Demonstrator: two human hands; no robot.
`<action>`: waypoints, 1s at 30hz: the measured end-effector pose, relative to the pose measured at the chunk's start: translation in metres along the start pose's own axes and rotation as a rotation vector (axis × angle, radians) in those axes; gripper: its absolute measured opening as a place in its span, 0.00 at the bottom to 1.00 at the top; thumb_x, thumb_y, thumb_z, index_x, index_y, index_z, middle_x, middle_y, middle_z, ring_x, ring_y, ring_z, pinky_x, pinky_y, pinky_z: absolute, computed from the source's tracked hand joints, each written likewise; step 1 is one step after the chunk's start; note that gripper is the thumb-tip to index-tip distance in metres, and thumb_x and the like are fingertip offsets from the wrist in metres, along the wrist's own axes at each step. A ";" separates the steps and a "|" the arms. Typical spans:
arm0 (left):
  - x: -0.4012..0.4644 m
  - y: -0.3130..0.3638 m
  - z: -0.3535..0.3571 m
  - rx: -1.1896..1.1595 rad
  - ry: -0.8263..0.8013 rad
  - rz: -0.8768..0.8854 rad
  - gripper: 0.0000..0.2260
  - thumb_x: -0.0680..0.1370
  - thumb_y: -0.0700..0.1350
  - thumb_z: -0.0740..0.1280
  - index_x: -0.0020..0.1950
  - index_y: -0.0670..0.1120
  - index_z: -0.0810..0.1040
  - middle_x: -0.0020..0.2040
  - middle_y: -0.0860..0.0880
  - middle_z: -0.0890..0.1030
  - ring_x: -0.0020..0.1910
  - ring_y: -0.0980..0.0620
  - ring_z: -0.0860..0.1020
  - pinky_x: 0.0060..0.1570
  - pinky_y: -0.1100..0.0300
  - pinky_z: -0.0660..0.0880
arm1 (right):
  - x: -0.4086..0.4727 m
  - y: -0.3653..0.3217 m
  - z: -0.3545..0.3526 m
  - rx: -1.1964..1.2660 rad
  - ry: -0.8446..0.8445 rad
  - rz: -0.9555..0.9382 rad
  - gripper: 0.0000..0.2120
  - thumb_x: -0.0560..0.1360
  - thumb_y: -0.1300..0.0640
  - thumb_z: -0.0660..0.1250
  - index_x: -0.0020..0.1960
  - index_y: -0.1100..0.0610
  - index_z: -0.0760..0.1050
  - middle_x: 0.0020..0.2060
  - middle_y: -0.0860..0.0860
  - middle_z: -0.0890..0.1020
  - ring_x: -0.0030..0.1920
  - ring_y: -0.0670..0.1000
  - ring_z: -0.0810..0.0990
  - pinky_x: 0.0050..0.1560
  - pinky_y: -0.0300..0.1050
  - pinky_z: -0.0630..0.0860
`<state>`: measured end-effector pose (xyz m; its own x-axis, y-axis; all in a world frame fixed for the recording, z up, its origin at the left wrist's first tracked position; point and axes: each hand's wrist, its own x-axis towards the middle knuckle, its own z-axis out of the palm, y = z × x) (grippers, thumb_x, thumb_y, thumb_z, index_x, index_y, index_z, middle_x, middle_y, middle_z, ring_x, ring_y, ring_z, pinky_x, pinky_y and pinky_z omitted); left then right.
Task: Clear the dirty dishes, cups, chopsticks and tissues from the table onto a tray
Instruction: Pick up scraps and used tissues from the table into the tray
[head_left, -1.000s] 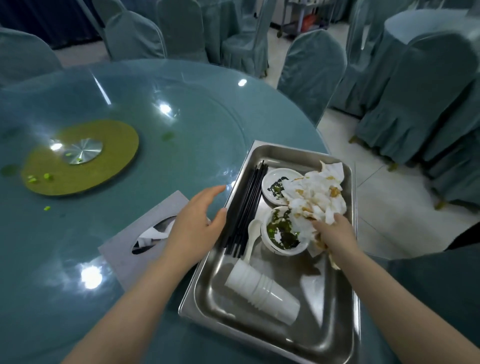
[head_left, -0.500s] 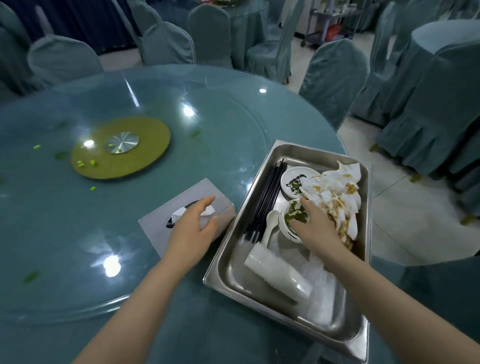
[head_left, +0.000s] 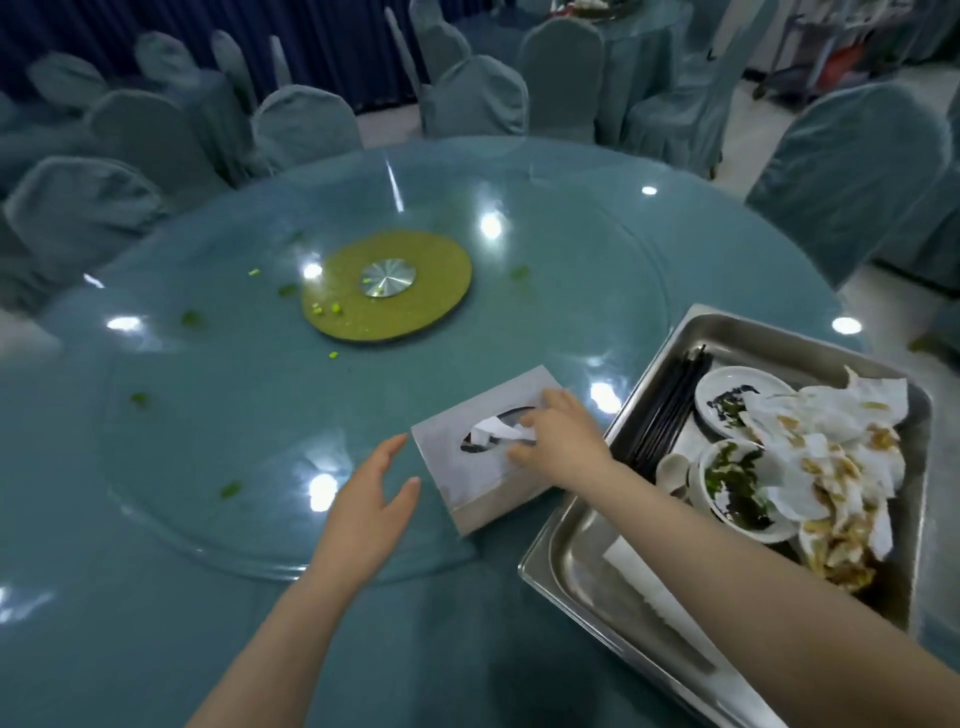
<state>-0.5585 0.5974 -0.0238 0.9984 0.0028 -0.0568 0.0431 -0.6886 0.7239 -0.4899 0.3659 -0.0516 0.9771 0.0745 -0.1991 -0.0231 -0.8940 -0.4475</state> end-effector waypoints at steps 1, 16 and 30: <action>0.001 -0.001 -0.004 0.002 0.007 -0.019 0.22 0.78 0.45 0.64 0.72 0.53 0.66 0.68 0.57 0.71 0.68 0.57 0.68 0.62 0.63 0.64 | 0.007 -0.001 0.003 -0.062 -0.031 0.004 0.20 0.73 0.42 0.66 0.63 0.46 0.75 0.72 0.54 0.61 0.74 0.56 0.55 0.71 0.52 0.60; 0.010 0.006 -0.009 -0.121 0.062 -0.071 0.27 0.78 0.43 0.64 0.75 0.51 0.60 0.72 0.54 0.67 0.70 0.55 0.66 0.63 0.63 0.62 | 0.001 -0.026 -0.064 0.632 0.444 -0.160 0.06 0.80 0.57 0.56 0.47 0.53 0.70 0.35 0.43 0.73 0.34 0.39 0.71 0.33 0.30 0.65; -0.001 -0.016 -0.008 -0.115 0.007 -0.163 0.22 0.78 0.43 0.64 0.72 0.50 0.66 0.71 0.52 0.69 0.70 0.54 0.66 0.67 0.61 0.62 | -0.006 -0.023 -0.012 0.456 0.167 -0.053 0.06 0.74 0.65 0.59 0.43 0.55 0.70 0.41 0.50 0.75 0.42 0.52 0.73 0.38 0.45 0.68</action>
<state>-0.5599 0.6136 -0.0299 0.9780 0.1131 -0.1753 0.2081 -0.5915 0.7790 -0.4929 0.3802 -0.0294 0.9992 0.0096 -0.0399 -0.0261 -0.6035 -0.7970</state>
